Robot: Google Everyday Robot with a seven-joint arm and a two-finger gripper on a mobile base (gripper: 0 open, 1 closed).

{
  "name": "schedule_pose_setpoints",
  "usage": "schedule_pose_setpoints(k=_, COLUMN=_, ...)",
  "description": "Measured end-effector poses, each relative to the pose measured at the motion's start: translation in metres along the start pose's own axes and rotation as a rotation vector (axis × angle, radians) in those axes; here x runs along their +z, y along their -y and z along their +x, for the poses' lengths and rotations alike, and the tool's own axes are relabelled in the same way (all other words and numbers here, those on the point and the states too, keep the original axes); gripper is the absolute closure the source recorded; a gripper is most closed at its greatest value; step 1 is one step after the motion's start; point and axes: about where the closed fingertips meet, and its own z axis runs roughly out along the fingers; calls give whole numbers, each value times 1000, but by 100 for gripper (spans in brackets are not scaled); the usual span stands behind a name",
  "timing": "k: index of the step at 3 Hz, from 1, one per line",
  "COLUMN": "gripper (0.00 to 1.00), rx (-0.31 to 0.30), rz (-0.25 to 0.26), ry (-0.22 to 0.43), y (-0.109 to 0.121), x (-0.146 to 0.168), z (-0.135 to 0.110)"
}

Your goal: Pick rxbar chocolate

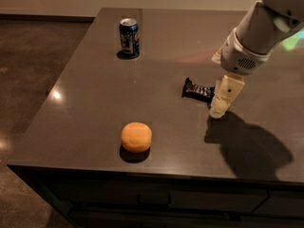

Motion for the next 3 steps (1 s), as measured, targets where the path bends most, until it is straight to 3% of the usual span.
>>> schedule_pose_setpoints(k=2, gripper=0, rx=15, rz=-58, ry=-8, y=20, x=45, z=-2)
schedule_pose_setpoints(k=3, gripper=15, rx=34, rz=-97, ry=-5, y=23, x=58, z=-2)
